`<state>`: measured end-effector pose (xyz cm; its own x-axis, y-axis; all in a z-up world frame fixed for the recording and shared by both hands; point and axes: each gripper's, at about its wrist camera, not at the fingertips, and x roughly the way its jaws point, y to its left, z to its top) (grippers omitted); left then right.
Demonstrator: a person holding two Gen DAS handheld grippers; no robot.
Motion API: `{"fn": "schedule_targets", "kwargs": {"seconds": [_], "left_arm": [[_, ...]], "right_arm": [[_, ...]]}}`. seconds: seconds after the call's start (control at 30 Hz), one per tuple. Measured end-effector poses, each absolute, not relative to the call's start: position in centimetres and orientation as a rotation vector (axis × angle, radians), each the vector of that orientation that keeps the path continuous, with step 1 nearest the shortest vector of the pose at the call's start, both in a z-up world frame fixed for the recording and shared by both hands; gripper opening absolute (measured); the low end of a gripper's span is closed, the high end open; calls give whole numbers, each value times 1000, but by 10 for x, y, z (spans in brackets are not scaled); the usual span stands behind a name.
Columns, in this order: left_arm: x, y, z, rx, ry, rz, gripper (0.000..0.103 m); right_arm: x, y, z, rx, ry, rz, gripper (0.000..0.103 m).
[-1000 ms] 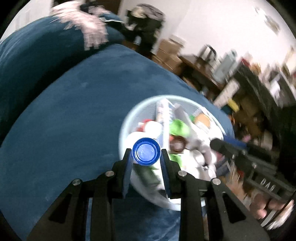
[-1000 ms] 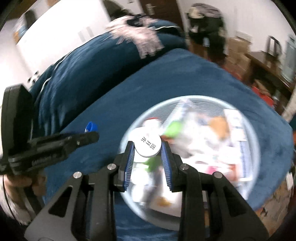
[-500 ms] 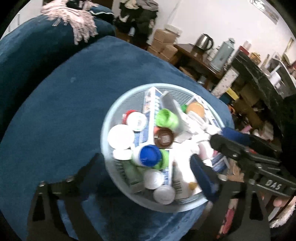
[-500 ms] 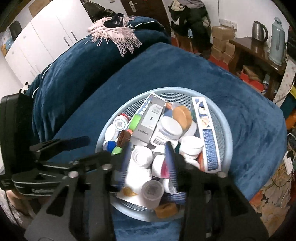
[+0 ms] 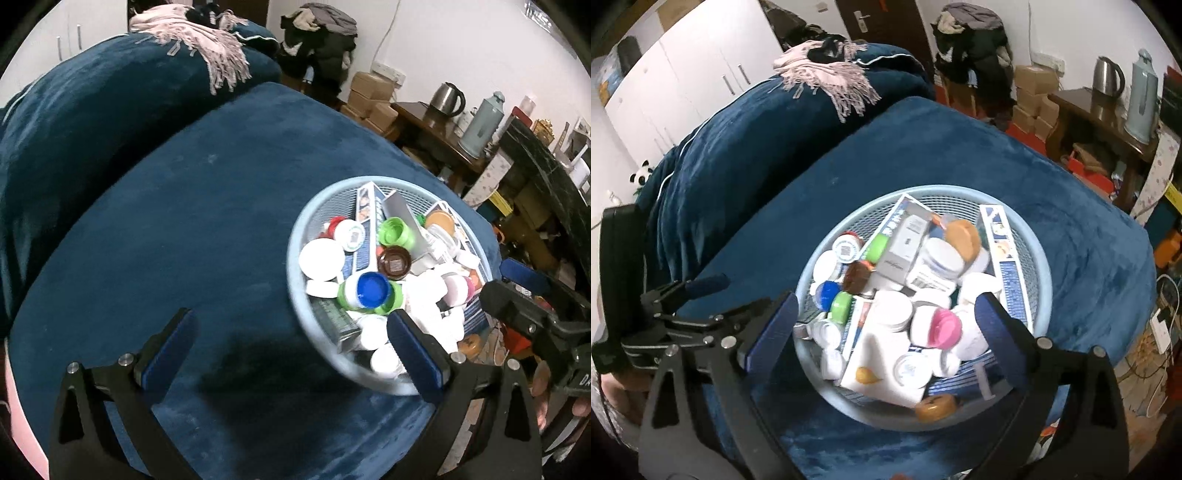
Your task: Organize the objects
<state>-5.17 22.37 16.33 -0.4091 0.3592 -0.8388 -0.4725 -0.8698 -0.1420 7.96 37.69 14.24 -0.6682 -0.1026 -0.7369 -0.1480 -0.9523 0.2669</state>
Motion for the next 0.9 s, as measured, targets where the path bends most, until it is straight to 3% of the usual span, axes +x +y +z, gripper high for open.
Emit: {"fn": "schedule_targets", "kwargs": {"seconds": [0.63,0.9], "left_arm": [[-28,35,189,-1311,145,2760,102],[7,-64,129,-1566,-14,2824,102]], "right_arm": [[75,210,150,-1363,116,3086,98],[50,143,106,-1596,-38,3093,103]]}}
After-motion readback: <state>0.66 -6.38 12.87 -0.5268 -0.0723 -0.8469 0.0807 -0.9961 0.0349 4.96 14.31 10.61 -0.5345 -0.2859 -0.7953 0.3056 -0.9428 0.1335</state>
